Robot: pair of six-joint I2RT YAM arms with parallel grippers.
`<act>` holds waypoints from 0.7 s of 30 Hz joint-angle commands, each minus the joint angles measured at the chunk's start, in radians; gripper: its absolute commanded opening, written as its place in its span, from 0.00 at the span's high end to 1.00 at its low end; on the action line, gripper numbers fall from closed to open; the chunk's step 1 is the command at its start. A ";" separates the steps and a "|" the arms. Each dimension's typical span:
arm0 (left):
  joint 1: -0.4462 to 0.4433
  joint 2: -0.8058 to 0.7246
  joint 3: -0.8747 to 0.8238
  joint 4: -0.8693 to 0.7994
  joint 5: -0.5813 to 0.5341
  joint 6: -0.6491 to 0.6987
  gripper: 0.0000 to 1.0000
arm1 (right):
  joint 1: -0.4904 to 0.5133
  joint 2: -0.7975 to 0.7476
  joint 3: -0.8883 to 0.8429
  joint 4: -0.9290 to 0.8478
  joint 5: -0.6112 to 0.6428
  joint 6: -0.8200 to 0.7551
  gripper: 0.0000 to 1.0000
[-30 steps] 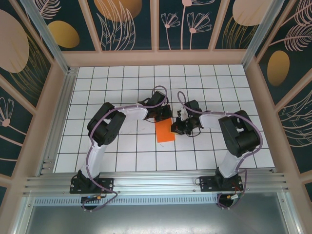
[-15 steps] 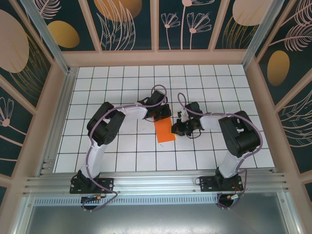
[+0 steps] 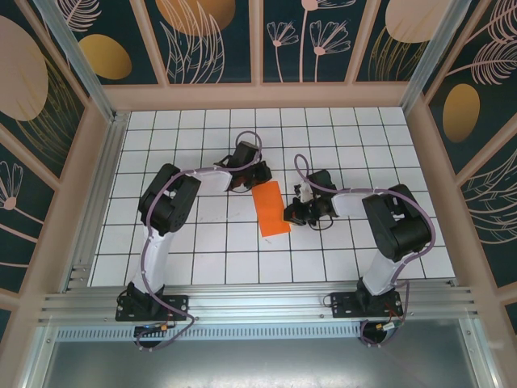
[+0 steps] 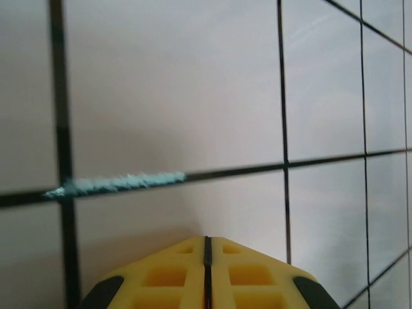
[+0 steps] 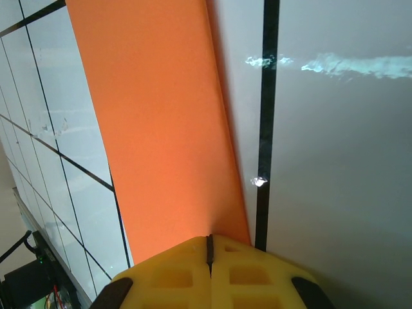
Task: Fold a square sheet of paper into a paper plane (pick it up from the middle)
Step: First fold in half a square sheet of paper at the center of the table.
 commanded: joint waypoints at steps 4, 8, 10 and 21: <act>0.011 0.015 0.102 -0.072 -0.062 0.060 0.89 | 0.027 0.025 -0.061 -0.185 0.090 -0.023 0.97; 0.007 -0.083 0.025 0.026 0.033 0.036 0.88 | 0.030 0.007 -0.053 -0.170 0.064 -0.017 0.97; -0.001 -0.135 -0.031 0.097 0.073 0.014 0.87 | 0.031 0.008 -0.051 -0.165 0.063 -0.013 0.97; -0.109 -0.067 -0.010 -0.007 0.017 -0.009 0.89 | 0.032 0.019 -0.057 -0.146 0.055 -0.002 0.97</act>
